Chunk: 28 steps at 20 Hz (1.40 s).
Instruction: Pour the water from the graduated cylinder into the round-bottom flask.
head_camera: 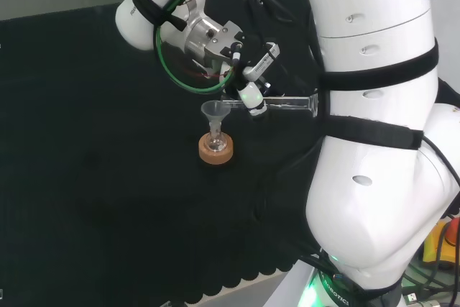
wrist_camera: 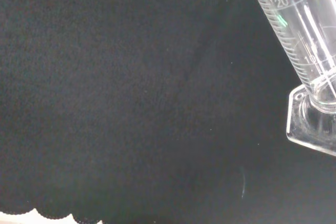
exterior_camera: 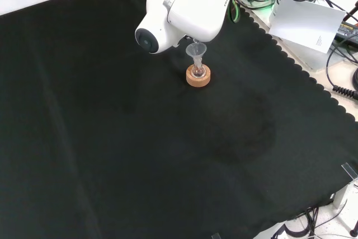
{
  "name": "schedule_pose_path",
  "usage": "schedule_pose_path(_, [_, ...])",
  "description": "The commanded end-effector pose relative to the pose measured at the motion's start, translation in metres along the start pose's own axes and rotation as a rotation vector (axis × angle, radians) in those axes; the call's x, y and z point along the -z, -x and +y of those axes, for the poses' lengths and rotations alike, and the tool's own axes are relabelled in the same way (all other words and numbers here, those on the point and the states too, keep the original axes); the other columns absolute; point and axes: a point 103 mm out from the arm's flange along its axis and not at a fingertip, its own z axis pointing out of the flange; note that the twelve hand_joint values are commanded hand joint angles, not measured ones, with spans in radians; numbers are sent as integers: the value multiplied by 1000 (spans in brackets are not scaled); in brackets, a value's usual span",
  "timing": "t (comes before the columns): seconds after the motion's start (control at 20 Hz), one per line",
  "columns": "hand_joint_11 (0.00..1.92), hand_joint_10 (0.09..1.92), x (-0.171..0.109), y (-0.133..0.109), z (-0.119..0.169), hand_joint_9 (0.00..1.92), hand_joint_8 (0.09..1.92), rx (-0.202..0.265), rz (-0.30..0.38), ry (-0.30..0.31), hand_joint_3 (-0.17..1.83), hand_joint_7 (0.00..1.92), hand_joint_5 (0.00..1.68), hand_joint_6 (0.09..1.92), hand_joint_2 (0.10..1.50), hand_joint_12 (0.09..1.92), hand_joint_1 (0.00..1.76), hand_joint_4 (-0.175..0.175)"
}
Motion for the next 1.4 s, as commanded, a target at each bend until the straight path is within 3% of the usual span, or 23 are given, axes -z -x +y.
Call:
schedule_pose_path(0.05, [1258, 87, -2, 3, -2, 1413, 296, -3, -6, -9, 484, 1216, 952, 1142, 908, 727, 1145, -175])
schedule_pose_path(1.4, [1268, 87, 8, -3, -3, 1418, 296, -18, -24, -11, 479, 1220, 953, 1138, 910, 724, 1146, -175])
